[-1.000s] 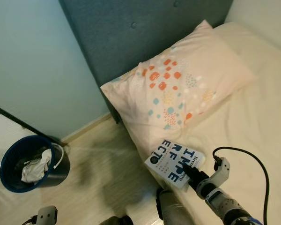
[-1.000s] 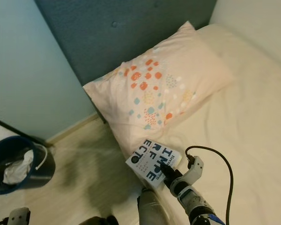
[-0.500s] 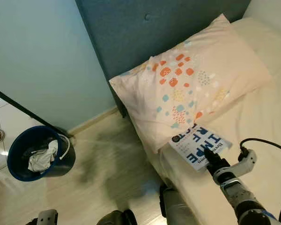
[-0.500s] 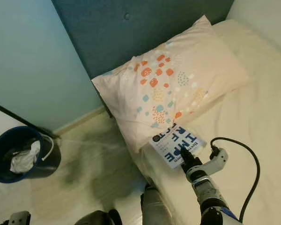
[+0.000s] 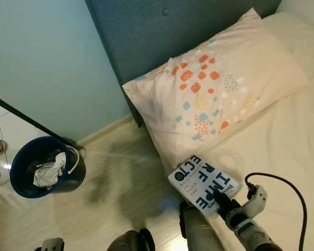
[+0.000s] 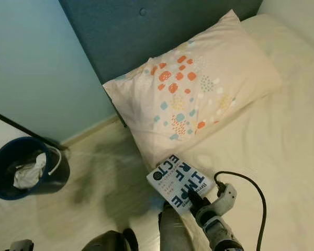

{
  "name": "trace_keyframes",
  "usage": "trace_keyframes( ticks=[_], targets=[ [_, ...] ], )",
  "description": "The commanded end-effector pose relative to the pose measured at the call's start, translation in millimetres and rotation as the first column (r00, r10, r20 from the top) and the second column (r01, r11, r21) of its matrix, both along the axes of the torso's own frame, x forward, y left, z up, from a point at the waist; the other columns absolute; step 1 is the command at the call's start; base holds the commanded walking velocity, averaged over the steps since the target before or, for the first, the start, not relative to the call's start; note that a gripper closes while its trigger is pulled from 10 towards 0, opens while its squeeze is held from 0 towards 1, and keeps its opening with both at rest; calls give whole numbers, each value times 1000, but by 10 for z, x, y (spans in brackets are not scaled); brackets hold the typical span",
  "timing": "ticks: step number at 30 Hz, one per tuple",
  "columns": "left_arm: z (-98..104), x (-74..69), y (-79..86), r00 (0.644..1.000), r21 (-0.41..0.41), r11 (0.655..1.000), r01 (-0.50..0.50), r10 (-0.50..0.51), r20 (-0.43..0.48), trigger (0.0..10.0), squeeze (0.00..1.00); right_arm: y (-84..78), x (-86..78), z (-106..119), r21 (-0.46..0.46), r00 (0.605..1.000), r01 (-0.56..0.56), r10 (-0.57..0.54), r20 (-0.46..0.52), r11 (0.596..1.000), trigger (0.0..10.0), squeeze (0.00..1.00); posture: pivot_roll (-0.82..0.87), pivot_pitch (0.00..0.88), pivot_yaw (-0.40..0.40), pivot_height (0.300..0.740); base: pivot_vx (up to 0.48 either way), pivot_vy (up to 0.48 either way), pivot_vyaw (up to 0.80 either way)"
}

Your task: Clean up the room

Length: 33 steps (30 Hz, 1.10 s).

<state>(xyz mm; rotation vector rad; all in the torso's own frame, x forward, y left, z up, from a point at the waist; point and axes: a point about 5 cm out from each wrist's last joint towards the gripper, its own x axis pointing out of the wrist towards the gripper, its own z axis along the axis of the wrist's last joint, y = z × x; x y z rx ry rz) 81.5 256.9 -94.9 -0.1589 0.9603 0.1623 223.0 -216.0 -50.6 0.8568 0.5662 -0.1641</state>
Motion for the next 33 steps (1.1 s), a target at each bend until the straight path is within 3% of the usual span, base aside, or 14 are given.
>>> trace_keyframes(
  ticks=[1, 7, 9, 14, 17, 24, 33],
  targets=[
    [-20, -192, 53, 999, 7, 1000, -9, 9, -46, 10000, 0, -50, -245, -153, -29, 992, 47, -50, -112, 998, 10000, 0, 104, 326, 191, 740, 0, 0, 0],
    [-13, -196, 66, 999, 8, 1000, -2, 3, -43, 10000, 0, -226, -110, -20, -9, 987, 163, -163, -9, 987, 10000, 0, 108, 327, 196, 740, 0, 0, 0],
    [-8, -188, 75, 999, 8, 1000, 0, 0, -39, 10000, 0, -391, 15, 121, 25, 961, 261, -263, 82, 965, 10000, 0, 112, 326, 199, 740, 0, 0, 0],
    [-4, -182, 78, 999, 6, 1000, 5, -5, -36, 10000, 0, -548, 144, 282, 62, 928, 325, -330, 173, 944, 10000, 0, 111, 326, 200, 740, 0, 0, 0],
    [-4, -185, 73, 999, 5, 1000, 7, -7, -35, 10000, 0, -499, 168, 288, 90, 927, 312, -324, 191, 946, 10000, 0, 118, 328, 203, 740, 0, 0, 0],
    [-5, -213, 69, 999, 3, 1000, 13, -13, -34, 10000, 0, -208, 160, 179, 97, 966, 204, -217, 144, 974, 10000, 0, 134, 335, 208, 740, 0, 0, 0],
    [-1, -250, 85, 999, 4, 1000, 17, -17, -36, 10000, 0, -165, 173, 167, 11, 979, 161, -161, 123, 987, 10000, 0, 137, 344, 217, 740, 0, 0, 56]
  ],
)
